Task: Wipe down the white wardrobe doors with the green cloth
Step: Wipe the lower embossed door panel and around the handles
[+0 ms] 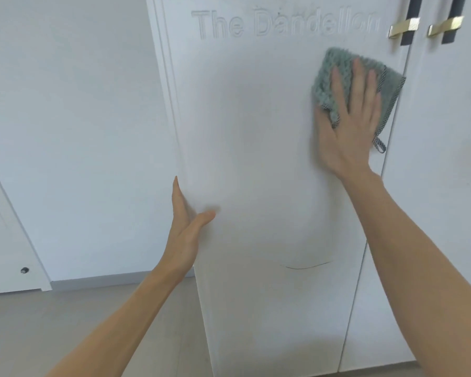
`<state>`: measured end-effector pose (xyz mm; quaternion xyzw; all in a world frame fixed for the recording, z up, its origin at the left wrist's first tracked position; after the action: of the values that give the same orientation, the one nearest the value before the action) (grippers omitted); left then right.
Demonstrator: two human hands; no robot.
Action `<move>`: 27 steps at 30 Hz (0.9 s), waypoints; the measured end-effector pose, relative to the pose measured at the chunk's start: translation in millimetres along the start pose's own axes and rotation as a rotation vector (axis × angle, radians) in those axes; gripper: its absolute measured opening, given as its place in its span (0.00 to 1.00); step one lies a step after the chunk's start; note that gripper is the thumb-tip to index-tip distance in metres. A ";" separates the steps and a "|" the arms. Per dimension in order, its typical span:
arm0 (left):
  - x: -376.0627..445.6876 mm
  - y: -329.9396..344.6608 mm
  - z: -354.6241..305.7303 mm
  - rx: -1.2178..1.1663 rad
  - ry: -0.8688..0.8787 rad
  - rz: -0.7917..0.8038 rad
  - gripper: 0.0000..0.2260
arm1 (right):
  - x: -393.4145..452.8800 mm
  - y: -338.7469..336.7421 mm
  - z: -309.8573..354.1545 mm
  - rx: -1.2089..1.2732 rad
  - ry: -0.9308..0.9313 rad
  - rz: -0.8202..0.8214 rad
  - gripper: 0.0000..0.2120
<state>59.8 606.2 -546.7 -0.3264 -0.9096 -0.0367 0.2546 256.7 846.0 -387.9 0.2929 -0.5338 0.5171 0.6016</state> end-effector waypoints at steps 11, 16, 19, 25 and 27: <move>-2.7 -4.0 -0.1 0.026 -0.004 0.044 0.43 | -196.2 80.8 61.2 -0.046 -0.045 0.236 0.32; -0.9 -8.8 1.7 0.059 0.007 0.104 0.44 | -126.5 82.3 151.9 -0.020 -0.410 0.207 0.27; 0.3 -9.8 2.9 0.049 0.011 0.112 0.45 | -45.2 68.5 202.1 -0.030 -0.489 0.076 0.24; 3.3 -12.4 -2.3 -0.059 0.081 0.102 0.39 | -43.1 71.3 219.8 -0.071 -0.473 0.099 0.26; 2.0 -12.4 -1.1 -0.133 0.085 0.105 0.38 | -91.4 82.9 205.0 -0.042 -0.506 0.181 0.26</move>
<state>51.3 597.3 -543.6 -0.3882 -0.8751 -0.0973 0.2721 119.2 656.7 -437.9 0.3516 -0.7017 0.4679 0.4064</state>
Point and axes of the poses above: each hand's wrist, its own x-axis towards the middle knuckle, its own y-axis out of the palm, z = x × y, the point moved 10 cm from there along x, towards the middle knuckle, and after that the axes turned 3 degrees about x, right-handed, at the moved point
